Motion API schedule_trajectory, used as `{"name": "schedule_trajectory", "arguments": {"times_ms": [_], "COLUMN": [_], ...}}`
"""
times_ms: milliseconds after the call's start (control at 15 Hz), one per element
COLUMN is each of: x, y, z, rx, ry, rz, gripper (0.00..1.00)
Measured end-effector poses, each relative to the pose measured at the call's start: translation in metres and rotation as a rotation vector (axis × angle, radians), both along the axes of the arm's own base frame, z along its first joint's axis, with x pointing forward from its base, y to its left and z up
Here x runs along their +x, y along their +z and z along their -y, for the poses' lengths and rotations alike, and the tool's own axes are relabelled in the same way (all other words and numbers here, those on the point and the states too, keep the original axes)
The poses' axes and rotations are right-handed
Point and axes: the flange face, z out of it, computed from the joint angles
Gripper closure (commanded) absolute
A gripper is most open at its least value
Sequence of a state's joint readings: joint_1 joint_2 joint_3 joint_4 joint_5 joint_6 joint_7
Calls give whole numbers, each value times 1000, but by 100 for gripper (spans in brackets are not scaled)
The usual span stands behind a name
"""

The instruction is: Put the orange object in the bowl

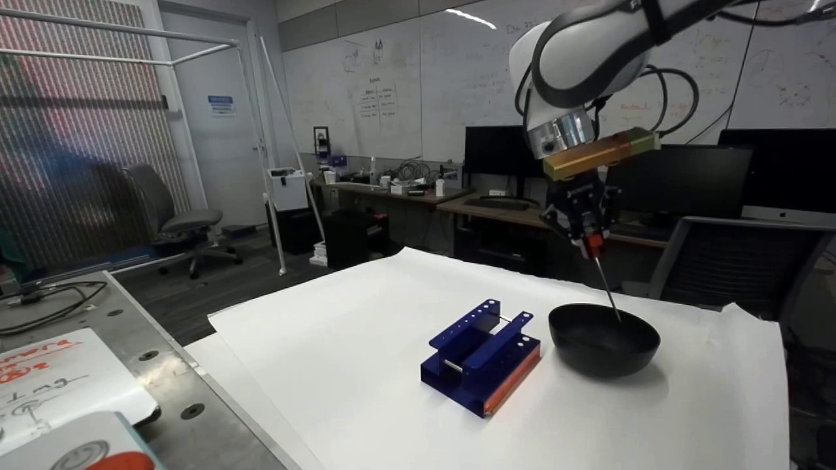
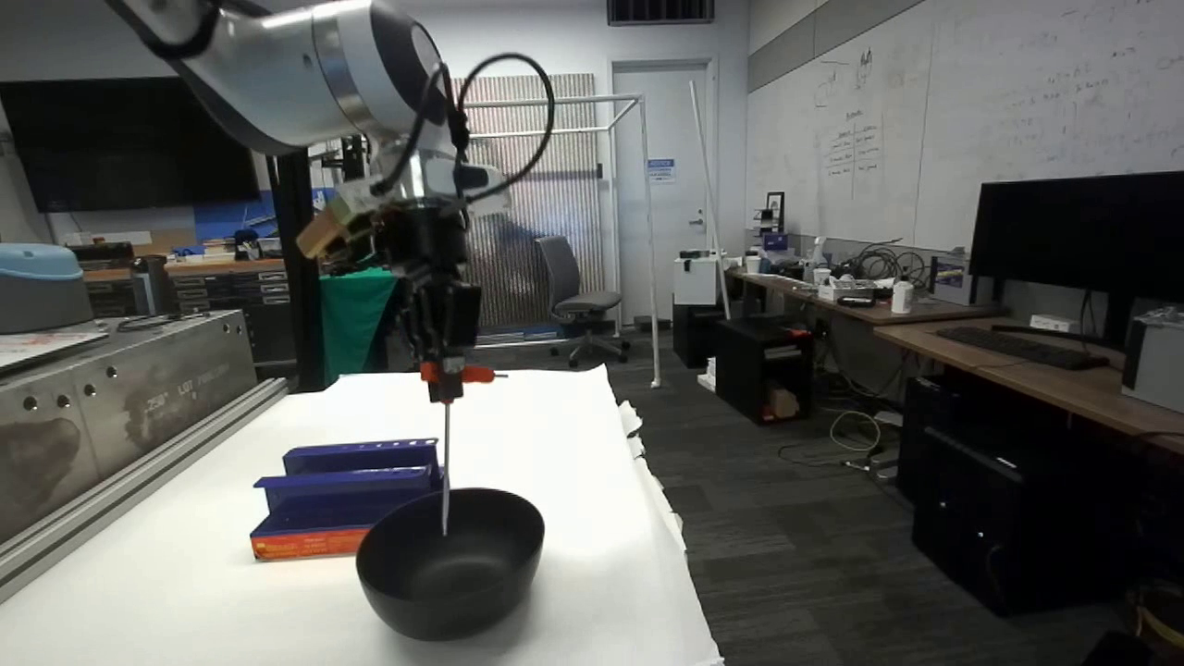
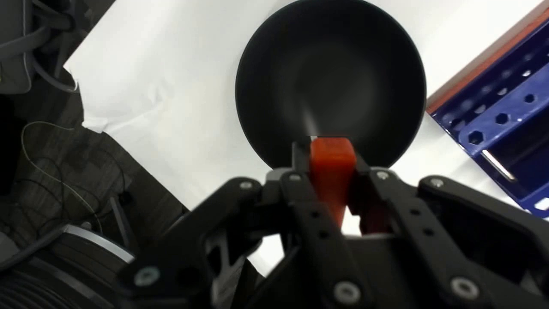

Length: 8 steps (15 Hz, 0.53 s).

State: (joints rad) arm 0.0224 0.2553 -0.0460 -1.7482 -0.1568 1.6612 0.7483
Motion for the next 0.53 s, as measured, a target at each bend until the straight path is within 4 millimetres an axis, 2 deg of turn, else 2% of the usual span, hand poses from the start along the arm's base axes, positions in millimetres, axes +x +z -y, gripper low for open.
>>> {"name": "schedule_trajectory", "arguments": {"times_ms": [200,400,467,533], "x": [14,20,22,22], "y": [-52,-84,-87,-88], "z": [15,19,20,21], "rx": [26,66,75,84], "ry": [-2,-2,0,2], "rz": [-16,-26,-29,-31], "gripper": [95,95,86,54]}}
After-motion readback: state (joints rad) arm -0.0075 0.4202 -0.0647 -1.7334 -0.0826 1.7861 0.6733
